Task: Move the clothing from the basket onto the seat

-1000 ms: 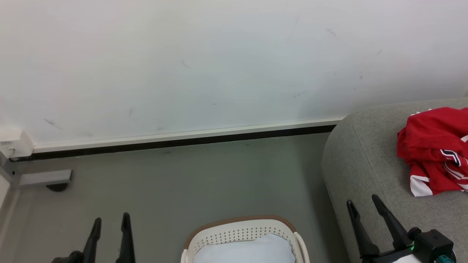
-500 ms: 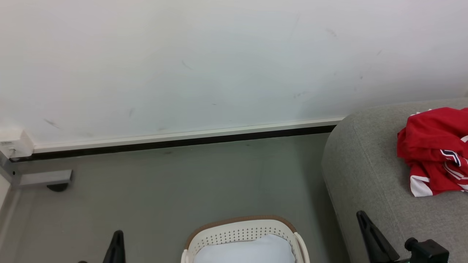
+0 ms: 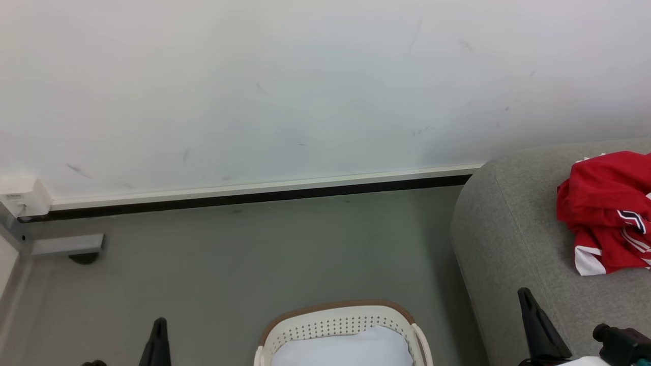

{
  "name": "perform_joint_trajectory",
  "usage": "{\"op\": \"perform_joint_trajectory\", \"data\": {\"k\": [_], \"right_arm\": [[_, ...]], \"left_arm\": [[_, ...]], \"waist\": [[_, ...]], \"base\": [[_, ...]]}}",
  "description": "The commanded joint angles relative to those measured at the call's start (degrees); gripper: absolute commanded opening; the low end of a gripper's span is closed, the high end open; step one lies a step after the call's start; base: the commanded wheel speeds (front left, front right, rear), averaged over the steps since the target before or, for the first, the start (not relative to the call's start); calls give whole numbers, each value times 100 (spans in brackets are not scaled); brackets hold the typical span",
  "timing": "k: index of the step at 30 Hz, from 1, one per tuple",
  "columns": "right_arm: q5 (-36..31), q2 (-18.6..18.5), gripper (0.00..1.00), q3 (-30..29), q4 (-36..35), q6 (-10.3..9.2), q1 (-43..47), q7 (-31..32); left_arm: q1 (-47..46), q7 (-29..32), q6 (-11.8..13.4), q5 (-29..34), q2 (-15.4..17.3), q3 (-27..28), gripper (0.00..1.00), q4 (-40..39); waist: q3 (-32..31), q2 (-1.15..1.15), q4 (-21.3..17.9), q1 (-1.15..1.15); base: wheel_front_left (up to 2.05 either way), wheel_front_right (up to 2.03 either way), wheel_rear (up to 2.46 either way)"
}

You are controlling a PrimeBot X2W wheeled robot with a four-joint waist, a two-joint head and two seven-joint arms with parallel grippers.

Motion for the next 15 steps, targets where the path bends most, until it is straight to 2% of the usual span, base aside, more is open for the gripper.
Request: {"op": "perform_joint_trajectory", "data": {"k": [1, 15], "right_arm": [[216, -10, 0, -91, -79, -2, -133, 41], [1274, 71, 0, -393, -87, -3, -188, 334]], "left_arm": [[-164, 60, -35, -254, 31, 31, 0, -71], [-327, 382, -97, -1420, 42, 93, 0, -22]], "waist": [[0, 0, 5, 0], [5, 0, 56, 0]], "base": [[0, 0, 0], [0, 0, 0]]}}
